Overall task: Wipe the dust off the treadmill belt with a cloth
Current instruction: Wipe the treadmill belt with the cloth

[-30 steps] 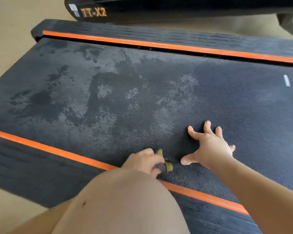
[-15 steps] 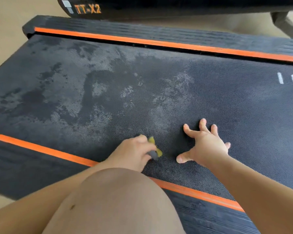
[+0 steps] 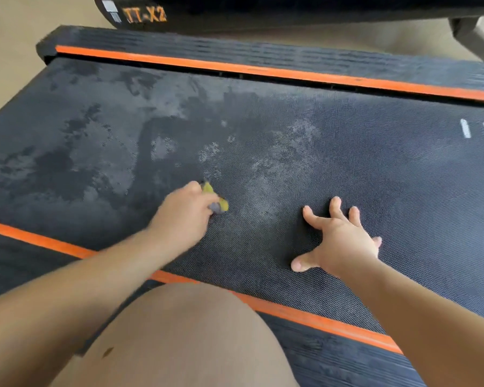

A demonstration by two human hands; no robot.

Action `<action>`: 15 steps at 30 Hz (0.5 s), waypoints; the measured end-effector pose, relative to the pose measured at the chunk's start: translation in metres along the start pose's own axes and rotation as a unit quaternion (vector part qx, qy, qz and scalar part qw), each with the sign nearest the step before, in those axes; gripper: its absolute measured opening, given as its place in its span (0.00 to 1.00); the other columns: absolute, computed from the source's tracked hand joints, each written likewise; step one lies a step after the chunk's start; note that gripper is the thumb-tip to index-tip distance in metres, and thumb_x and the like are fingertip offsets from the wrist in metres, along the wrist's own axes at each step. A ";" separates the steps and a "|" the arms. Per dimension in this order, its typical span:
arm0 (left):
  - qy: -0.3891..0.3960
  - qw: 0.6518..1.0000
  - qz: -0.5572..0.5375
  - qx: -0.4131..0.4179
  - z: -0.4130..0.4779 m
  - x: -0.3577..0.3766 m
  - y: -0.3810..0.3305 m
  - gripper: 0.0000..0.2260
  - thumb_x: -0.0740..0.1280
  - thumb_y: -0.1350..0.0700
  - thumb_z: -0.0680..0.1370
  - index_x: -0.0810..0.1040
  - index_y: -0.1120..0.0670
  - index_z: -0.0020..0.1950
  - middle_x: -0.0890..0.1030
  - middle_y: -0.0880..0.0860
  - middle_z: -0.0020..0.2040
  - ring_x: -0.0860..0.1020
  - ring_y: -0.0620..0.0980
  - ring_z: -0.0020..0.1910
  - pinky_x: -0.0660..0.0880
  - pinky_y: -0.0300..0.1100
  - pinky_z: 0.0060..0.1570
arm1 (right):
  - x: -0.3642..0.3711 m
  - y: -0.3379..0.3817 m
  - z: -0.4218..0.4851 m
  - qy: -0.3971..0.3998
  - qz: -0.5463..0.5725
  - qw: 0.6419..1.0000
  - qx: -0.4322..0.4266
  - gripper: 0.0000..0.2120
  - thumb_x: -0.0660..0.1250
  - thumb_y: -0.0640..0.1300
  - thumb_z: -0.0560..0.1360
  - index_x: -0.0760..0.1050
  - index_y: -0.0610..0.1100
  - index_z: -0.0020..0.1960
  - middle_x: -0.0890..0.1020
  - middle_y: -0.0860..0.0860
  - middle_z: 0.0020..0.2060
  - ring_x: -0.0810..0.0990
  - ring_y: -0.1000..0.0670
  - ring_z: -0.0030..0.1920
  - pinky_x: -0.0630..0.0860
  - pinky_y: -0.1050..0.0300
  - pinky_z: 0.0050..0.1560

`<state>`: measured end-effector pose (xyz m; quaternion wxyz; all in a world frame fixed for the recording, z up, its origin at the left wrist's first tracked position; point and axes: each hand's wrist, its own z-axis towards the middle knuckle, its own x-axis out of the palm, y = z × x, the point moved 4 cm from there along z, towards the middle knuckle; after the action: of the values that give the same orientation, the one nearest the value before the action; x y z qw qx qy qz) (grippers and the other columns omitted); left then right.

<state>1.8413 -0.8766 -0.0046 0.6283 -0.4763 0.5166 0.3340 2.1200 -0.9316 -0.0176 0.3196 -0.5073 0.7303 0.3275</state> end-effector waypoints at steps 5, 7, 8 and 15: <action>0.072 0.983 -0.061 0.160 -0.027 0.040 -0.108 0.08 0.58 0.49 0.81 0.73 0.49 0.57 0.68 0.51 0.50 0.71 0.53 0.48 0.76 0.52 0.44 | 0.002 -0.001 0.002 -0.007 -0.001 1.000 -0.006 0.62 0.81 0.69 0.55 0.48 0.73 0.78 0.37 0.56 0.82 0.36 0.42 0.82 0.56 0.18 0.70; 0.091 0.971 -0.041 0.216 -0.019 0.031 -0.103 0.07 0.58 0.50 0.82 0.71 0.48 0.58 0.66 0.50 0.50 0.69 0.52 0.49 0.75 0.51 0.41 | 0.000 -0.001 0.002 -0.005 -0.001 1.000 -0.006 0.62 0.81 0.69 0.55 0.47 0.73 0.78 0.36 0.56 0.82 0.35 0.42 0.82 0.55 0.18 0.71; 0.093 0.970 -0.015 0.226 -0.010 0.025 -0.092 0.05 0.59 0.49 0.82 0.70 0.46 0.56 0.65 0.49 0.49 0.69 0.52 0.49 0.74 0.50 0.38 | 0.000 -0.001 0.002 -0.003 0.001 1.000 -0.006 0.62 0.81 0.68 0.55 0.47 0.73 0.78 0.36 0.56 0.82 0.35 0.42 0.82 0.55 0.18 0.71; -0.013 1.000 0.001 -0.024 0.072 0.013 -0.023 0.06 0.66 0.57 0.78 0.83 0.52 0.49 0.74 0.56 0.47 0.77 0.61 0.46 0.76 0.51 0.46 | 0.001 -0.001 0.002 0.001 0.006 1.000 -0.001 0.62 0.82 0.67 0.56 0.46 0.73 0.79 0.36 0.56 0.82 0.34 0.42 0.82 0.53 0.19 0.71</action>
<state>1.8897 -0.8167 -0.0108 0.6231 -0.4859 0.5010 0.3531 2.1208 -0.9311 -0.0196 0.3160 -0.5035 0.7334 0.3296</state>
